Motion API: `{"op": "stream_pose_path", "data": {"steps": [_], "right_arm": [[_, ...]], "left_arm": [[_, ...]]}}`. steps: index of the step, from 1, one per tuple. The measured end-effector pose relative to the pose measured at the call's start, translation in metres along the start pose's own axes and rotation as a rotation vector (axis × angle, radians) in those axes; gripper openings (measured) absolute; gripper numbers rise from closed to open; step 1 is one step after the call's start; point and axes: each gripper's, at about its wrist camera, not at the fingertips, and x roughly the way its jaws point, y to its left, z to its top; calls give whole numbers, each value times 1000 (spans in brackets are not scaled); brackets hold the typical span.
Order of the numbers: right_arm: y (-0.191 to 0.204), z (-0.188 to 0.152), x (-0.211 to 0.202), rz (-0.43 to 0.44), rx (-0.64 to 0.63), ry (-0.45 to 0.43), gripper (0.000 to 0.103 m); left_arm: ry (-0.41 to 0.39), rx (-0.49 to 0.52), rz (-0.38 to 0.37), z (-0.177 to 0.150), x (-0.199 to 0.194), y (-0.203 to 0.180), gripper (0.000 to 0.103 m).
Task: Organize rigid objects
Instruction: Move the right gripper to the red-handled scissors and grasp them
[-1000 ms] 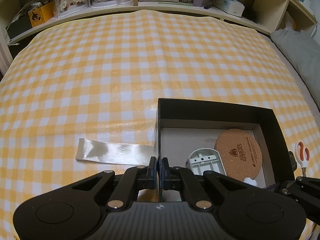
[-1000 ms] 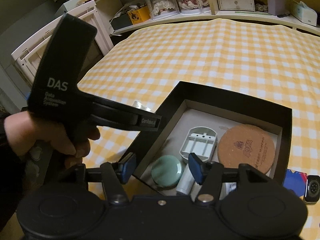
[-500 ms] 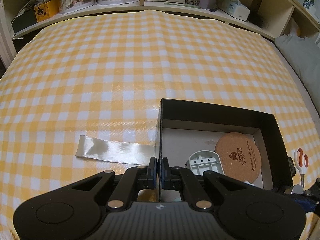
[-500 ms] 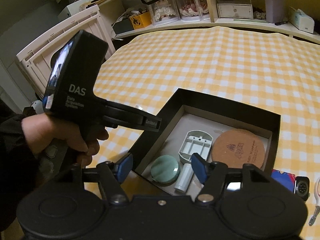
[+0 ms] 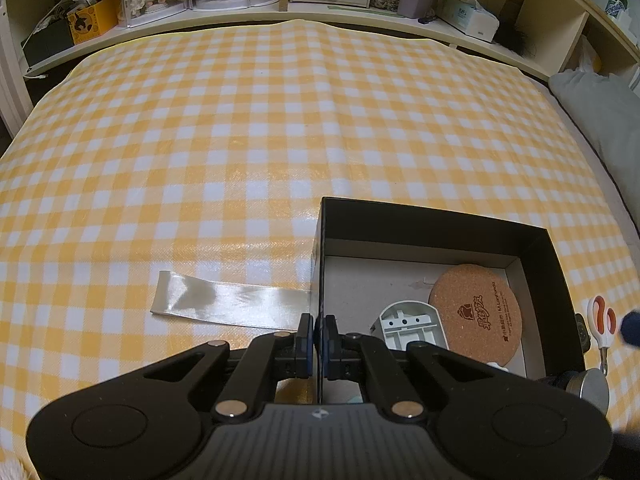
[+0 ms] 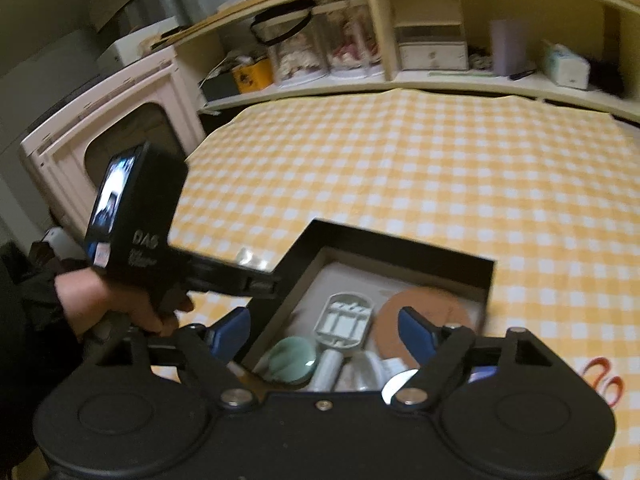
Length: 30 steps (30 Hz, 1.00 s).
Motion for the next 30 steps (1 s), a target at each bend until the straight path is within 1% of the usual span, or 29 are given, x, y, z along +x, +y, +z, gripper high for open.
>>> {"op": "stream_pose_path", "data": {"steps": [5,9,12,16,20,24,28,30], "right_arm": [[-11,6,-13,-37,15,-34,87],[-23,13,-25,-68,16,-42,89],[-36,18,-37,-114,6,-52,91],[-60,24,-58,-194,7,-99,100],[-85,25,-70,-257,30,-123,103],[-107,17,-69,-320,26,-96,103],[-132,-1,-62,-369,5,-40,103],[-147,-12,-56,-388,-3,5,103]], "left_arm": [[0,-1,-1,0,0,1,4],[0,1,0,0,0,1,4],[0,0,0,0,0,1,4],[1,0,1,0,0,1,4],[1,-1,0,0,0,0,4],[0,0,0,0,0,0,4],[0,0,0,0,0,0,4],[0,0,0,0,0,-1,4]]}}
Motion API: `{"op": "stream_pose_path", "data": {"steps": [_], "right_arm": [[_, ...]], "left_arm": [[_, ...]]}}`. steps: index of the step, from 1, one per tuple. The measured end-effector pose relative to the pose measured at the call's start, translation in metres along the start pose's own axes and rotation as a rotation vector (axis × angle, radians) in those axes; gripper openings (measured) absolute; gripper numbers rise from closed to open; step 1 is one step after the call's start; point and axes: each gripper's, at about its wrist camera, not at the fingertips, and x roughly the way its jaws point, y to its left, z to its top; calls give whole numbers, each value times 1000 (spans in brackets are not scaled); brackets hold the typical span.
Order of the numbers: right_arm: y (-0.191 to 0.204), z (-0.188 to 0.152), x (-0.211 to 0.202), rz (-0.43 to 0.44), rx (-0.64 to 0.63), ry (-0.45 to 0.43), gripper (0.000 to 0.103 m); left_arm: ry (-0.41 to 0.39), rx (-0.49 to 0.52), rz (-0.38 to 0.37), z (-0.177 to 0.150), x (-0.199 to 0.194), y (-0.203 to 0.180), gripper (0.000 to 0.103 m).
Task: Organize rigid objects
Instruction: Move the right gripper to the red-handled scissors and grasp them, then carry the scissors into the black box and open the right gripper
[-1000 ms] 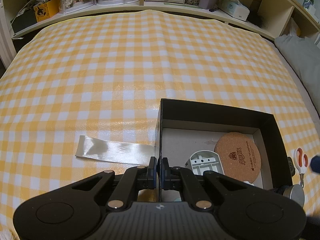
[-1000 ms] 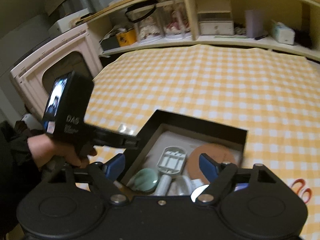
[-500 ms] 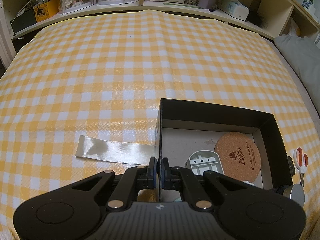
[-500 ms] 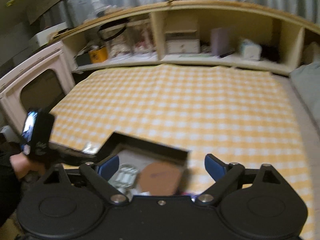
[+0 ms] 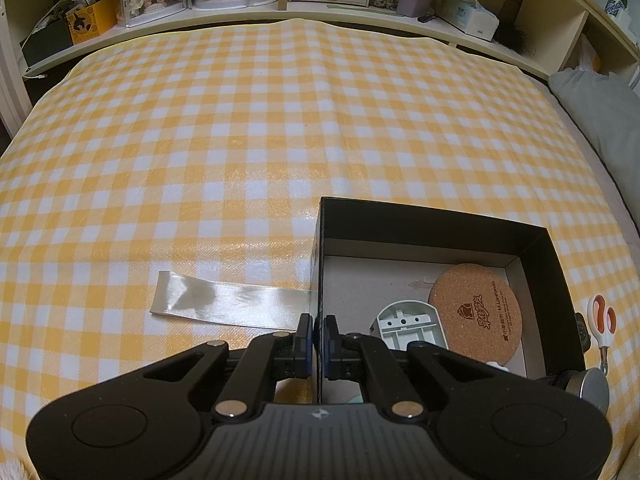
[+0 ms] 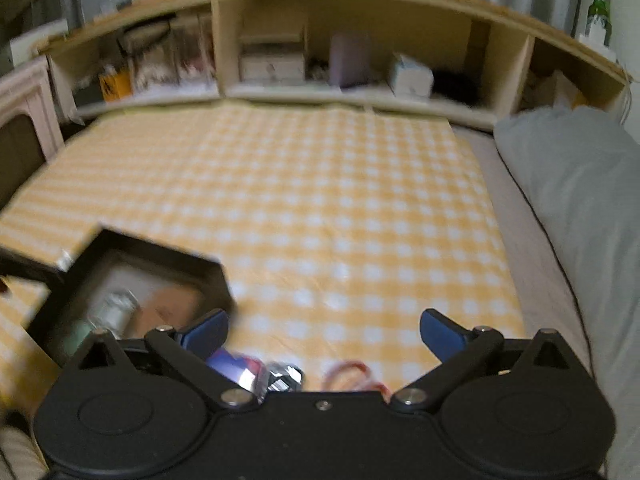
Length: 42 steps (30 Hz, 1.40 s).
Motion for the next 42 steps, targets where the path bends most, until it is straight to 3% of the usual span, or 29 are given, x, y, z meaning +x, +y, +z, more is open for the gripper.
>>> {"op": "stream_pose_path", "data": {"steps": [9,12,14,22,27,42], "right_arm": [[-42,-34,54,-17,112,219,102],[-43,-36,63,-8,133,237,81],[-42,-35,69,-2,160,244,60],[-40,-31,99,-2,282,320,23],[-35,-36,107,-24,290,349,21],[-13,-37,116,-34,145,324,17]], "left_arm": [[0,1,1,0,0,1,4],[0,-1,-1,0,0,1,4],[0,0,0,0,0,0,4],[1,-1,-1,1,0,0,4],[1,1,0,1,0,-1,4],[1,0,-1,1,0,0,4]]}}
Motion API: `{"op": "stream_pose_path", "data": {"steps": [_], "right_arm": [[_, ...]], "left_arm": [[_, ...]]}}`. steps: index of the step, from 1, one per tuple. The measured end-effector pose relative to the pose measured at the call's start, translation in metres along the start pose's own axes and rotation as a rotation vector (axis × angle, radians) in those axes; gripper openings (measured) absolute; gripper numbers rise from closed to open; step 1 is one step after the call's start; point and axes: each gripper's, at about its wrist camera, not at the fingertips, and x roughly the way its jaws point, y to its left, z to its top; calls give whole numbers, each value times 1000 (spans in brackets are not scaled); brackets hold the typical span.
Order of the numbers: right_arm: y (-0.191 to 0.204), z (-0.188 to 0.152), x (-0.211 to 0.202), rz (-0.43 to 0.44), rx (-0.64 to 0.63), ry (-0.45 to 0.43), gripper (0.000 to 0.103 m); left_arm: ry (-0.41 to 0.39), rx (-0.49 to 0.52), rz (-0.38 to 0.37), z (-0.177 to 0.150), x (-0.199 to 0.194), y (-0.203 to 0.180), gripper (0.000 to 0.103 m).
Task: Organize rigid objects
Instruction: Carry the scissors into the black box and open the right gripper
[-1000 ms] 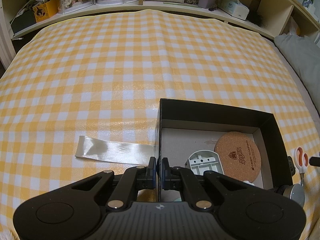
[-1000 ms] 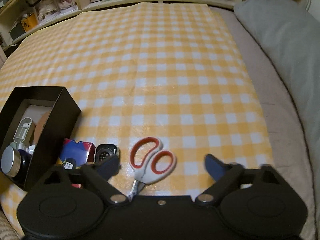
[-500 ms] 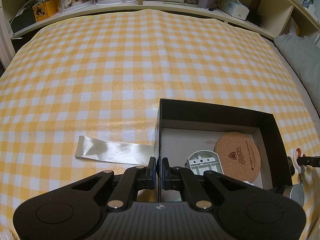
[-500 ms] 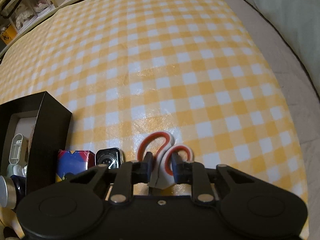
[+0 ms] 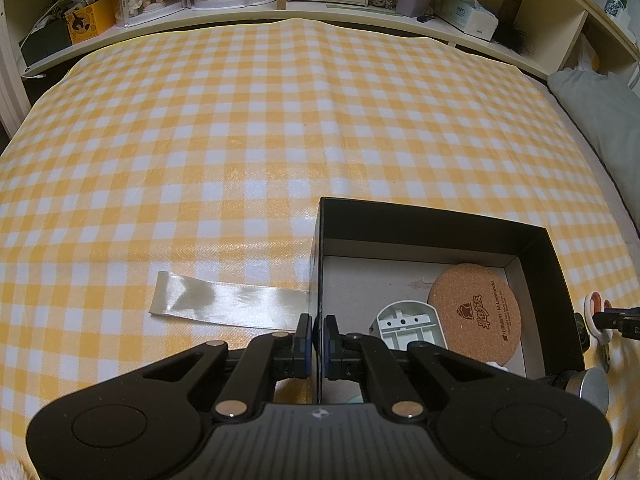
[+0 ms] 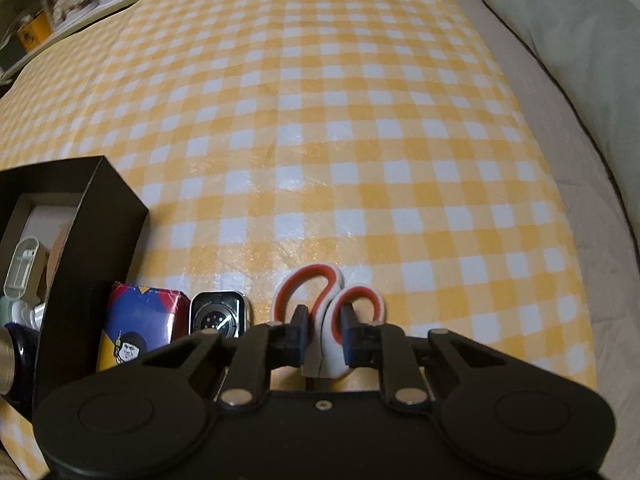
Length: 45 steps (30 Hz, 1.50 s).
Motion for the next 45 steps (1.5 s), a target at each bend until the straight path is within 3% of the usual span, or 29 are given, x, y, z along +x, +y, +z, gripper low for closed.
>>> {"op": "stream_pose_path", "data": {"steps": [5,13,23,29,32,40,45], "right_arm": [[4,5,-16,21,1,-39,17],[0,27,-65,84,93,-177,17],[12,23,-113,303,148,-278,17],[61,22,-121,473,111,-261,17],[87,25,-115,513,99,-226,17],[147,38,-75,529,175,-103,18],[176,47,-50,490,195,-71,17]], "left_arm": [[0,1,0,0,0,0,4],[0,1,0,0,0,-1,4],[1,1,0,0,0,0,4],[-1,3,0,0,0,-1,4],[1,-1,-1,1,0,-1,4],[2,-8,-11,0,-1,-3,4],[4,-15,-21,0,-2,-3,5]]}}
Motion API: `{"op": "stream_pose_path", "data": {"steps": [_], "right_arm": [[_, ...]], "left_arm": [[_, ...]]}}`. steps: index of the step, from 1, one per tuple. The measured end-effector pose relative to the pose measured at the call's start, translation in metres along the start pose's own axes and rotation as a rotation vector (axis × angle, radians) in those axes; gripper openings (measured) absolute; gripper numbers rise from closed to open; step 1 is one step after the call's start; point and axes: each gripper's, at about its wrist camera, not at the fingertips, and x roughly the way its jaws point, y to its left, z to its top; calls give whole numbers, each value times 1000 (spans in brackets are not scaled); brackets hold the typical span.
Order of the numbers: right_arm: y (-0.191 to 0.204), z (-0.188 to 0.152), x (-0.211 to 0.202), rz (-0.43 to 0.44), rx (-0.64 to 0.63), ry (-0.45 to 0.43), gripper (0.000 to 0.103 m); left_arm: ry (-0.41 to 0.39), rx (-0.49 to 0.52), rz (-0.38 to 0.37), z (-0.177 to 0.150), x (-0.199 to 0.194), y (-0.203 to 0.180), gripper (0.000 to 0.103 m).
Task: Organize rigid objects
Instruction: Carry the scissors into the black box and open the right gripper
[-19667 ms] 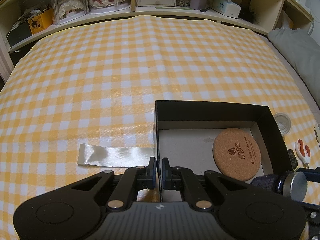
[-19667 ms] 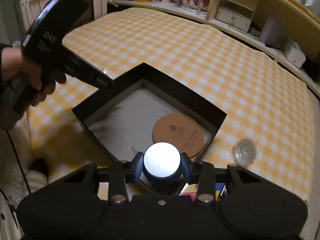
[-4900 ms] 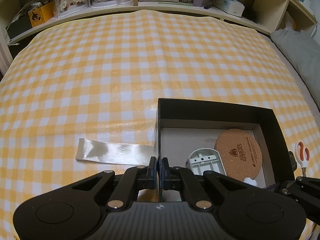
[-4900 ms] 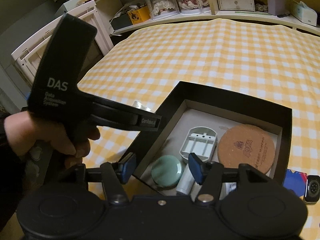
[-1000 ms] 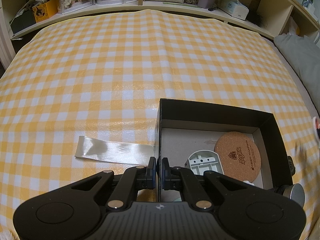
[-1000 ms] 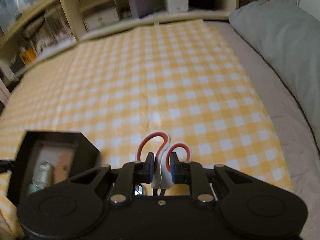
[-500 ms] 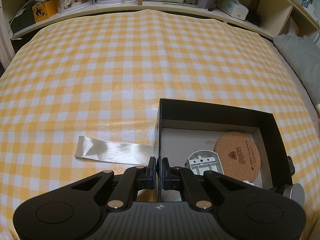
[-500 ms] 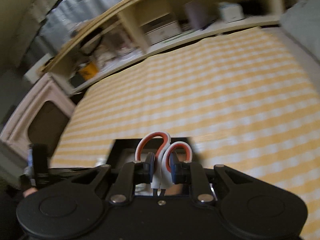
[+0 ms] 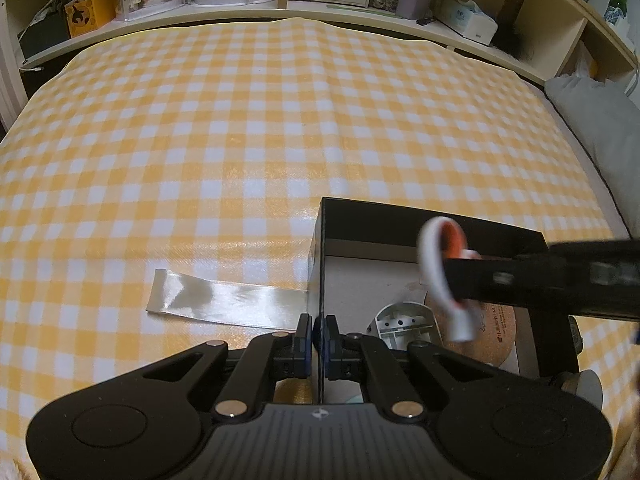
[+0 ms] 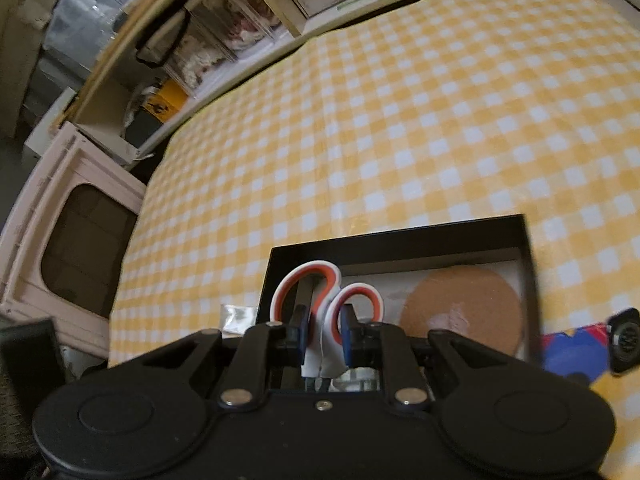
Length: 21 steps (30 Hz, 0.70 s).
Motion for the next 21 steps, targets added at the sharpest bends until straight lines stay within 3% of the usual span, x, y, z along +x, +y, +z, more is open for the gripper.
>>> {"op": "stream_pose_path", "data": {"steps": [5,8,16,21], "right_arm": [[7,0,23,7,29,10,16],[10,-1,31,-10,26,18,22],[5,-3,27,-46,4,36,26],[1,-6,20,-81,14,35,35]], "left_arm": [[1,-6,-4,-1,-1,2,5],[2,-8,-6,-1,-1,2,5],[2,-9,-6,-2,-2,3,5],[2,-10,-6,-2,-2,3,5]]}}
